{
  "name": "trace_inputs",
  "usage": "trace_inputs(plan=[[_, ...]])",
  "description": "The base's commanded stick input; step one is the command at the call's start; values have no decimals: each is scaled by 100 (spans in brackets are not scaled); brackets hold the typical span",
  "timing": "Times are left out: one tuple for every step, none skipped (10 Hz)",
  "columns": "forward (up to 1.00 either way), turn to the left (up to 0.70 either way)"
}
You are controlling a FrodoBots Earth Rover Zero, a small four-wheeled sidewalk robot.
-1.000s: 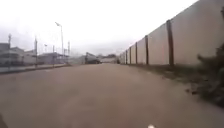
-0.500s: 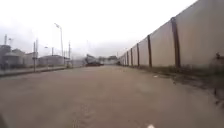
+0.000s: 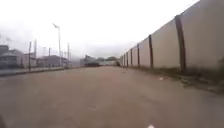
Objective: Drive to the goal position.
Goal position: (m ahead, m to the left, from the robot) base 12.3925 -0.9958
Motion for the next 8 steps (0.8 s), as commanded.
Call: trace_inputs(plan=[[100, 0], [100, 0], [100, 0], [100, 0], [100, 0], [100, 0], [100, 0], [100, 0]])
